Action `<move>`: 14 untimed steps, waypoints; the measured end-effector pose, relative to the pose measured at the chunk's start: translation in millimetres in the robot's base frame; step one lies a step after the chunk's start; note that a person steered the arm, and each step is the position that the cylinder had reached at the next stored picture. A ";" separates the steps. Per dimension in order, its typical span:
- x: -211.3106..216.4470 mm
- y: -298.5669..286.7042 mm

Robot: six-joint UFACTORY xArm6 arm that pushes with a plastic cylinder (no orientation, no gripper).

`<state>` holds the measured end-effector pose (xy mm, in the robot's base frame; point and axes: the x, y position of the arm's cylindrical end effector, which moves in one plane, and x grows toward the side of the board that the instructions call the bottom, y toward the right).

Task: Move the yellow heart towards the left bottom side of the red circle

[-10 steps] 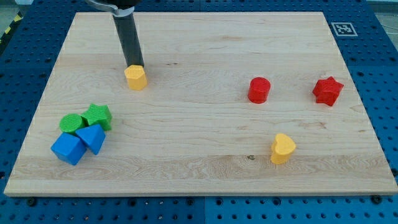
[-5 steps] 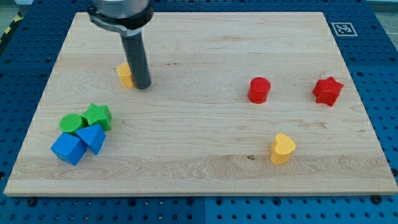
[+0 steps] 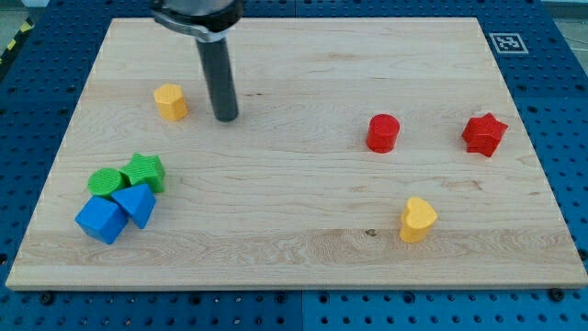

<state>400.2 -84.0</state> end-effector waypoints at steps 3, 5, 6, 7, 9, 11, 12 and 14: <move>6.7 42.1; 46.3 51.9; 49.6 52.4; 49.6 53.0; 57.7 90.9; 57.7 113.9; 57.7 113.9; 79.6 156.7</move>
<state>479.7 72.7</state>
